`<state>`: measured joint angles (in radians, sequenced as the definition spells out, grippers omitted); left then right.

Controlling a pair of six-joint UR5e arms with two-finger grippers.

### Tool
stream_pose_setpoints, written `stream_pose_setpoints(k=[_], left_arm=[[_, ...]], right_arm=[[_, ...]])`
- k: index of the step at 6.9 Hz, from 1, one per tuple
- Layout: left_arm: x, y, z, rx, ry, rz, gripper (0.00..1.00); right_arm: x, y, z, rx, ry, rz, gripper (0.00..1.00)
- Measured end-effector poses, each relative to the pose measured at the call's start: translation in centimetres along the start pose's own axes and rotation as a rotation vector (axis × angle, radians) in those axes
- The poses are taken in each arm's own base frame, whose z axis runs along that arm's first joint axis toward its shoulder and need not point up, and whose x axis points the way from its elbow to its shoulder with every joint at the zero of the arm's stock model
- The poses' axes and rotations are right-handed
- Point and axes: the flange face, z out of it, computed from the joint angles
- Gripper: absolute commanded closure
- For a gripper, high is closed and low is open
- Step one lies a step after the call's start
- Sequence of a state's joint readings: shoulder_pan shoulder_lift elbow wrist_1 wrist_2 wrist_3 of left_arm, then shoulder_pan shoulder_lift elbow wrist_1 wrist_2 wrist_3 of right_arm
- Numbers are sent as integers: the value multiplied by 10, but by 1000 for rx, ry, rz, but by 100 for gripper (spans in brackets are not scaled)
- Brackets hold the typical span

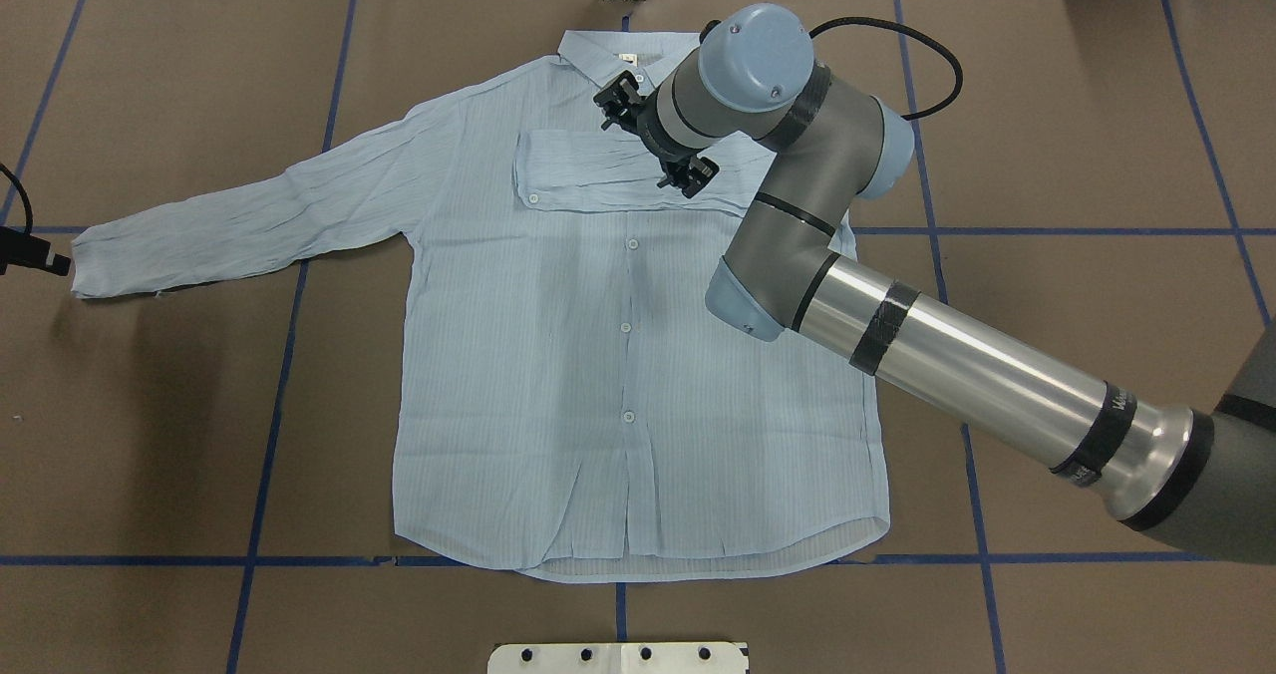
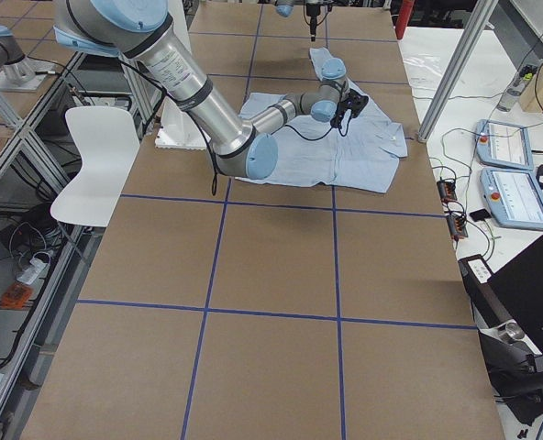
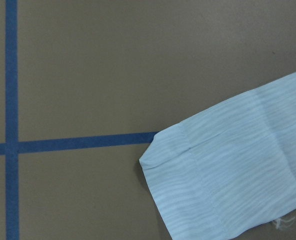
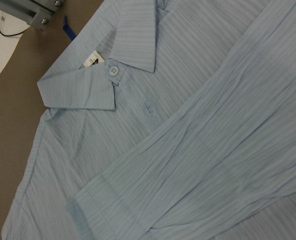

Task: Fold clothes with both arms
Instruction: 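Hold the folded sleeve with the right gripper while the left gripper grasps the other cuff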

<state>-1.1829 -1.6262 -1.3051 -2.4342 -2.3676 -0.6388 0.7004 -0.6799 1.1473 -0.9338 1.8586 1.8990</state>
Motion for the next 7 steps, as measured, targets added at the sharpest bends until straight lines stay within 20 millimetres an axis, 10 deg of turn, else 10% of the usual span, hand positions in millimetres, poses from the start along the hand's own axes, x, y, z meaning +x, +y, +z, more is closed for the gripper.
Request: stream_pose_setpoints(k=[7], left_arm=[[7, -2, 18, -5, 23, 3, 0]], right_arm=[[-2, 2, -1, -2, -4, -2, 1]])
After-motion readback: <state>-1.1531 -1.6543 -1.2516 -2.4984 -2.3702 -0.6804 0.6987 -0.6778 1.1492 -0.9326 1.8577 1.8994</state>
